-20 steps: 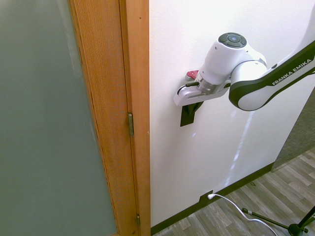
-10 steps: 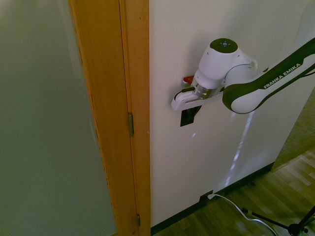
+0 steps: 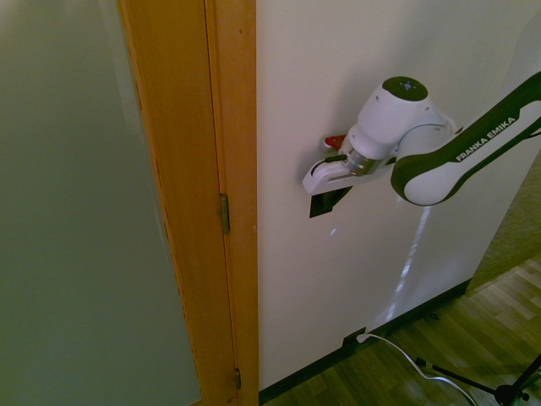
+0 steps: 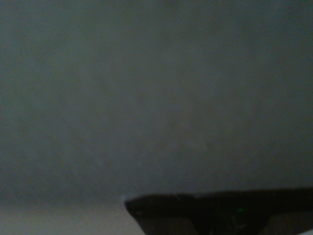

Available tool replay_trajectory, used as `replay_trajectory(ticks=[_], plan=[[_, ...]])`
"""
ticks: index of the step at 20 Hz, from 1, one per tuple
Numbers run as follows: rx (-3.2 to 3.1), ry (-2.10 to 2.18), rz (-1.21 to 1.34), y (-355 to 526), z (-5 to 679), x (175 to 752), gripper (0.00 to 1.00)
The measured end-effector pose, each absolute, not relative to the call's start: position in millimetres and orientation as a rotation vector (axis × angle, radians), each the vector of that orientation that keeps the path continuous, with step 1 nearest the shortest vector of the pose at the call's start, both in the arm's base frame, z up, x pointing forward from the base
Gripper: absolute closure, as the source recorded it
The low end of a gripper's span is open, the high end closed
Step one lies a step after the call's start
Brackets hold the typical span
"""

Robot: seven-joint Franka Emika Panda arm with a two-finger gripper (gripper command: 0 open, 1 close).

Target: Turn off the light

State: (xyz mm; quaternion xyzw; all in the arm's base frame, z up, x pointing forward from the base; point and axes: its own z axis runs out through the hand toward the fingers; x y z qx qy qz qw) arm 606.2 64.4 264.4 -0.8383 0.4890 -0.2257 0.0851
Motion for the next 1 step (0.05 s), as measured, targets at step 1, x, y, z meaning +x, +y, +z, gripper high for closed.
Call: replay_trajectory(ticks=[1], plan=[[-2.509,1.442,-0.675,62.2,257.8,600.3,0.0]])
